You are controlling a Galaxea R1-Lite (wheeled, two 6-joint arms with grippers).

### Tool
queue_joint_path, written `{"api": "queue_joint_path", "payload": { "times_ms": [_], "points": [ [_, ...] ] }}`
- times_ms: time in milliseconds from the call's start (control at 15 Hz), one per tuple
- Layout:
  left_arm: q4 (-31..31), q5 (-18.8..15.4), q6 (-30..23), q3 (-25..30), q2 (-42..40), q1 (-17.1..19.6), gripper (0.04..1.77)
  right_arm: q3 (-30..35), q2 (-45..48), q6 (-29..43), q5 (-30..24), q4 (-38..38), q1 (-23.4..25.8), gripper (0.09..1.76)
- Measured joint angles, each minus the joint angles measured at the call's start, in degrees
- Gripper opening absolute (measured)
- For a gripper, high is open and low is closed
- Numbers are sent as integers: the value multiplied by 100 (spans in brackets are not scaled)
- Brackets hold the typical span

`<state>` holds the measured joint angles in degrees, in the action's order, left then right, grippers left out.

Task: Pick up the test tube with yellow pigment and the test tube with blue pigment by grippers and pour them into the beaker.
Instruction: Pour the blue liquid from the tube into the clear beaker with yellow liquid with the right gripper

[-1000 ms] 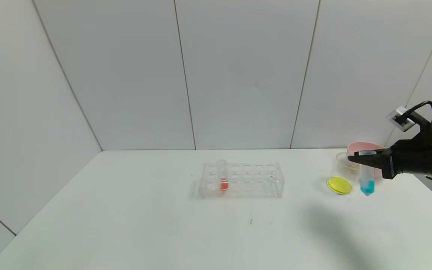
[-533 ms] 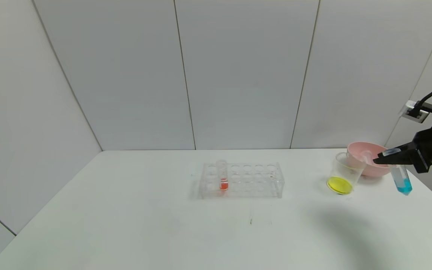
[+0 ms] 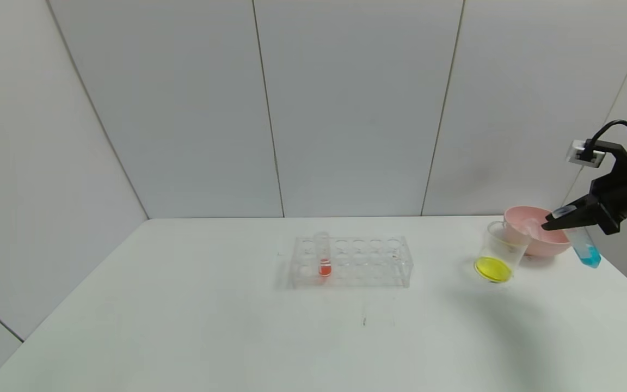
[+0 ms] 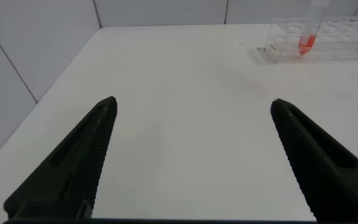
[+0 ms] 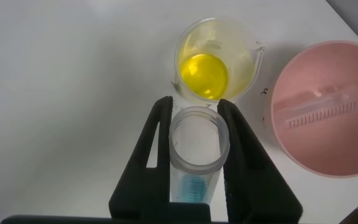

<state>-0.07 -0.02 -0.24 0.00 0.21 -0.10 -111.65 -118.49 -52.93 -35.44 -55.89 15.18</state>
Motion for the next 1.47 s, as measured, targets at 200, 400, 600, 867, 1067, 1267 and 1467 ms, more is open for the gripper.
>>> {"api": "queue_joint_path", "payload": {
  "times_ms": [200,400,600,867,1067,1267,1467],
  "points": [
    [2,2,0,0,0,0,176,-255,-308,-129,488,48,-115,55],
    [0,2,2,0,0,0,176,-290,-413,-28,903,39,-291,55],
    [0,2,0,0,0,0,176,-297,-408,539,1302,-5,-505,55],
    [0,2,2,0,0,0,176,-297,-383,635,1825,0,-697,55],
    [0,2,2,0,0,0,176,-295,-358,497,2233,83,-831,55],
    [2,2,0,0,0,0,176,-293,-358,-85,2339,224,-895,55],
    [0,2,2,0,0,0,176,-293,-369,-640,2376,257,-906,55]
  ]
}}
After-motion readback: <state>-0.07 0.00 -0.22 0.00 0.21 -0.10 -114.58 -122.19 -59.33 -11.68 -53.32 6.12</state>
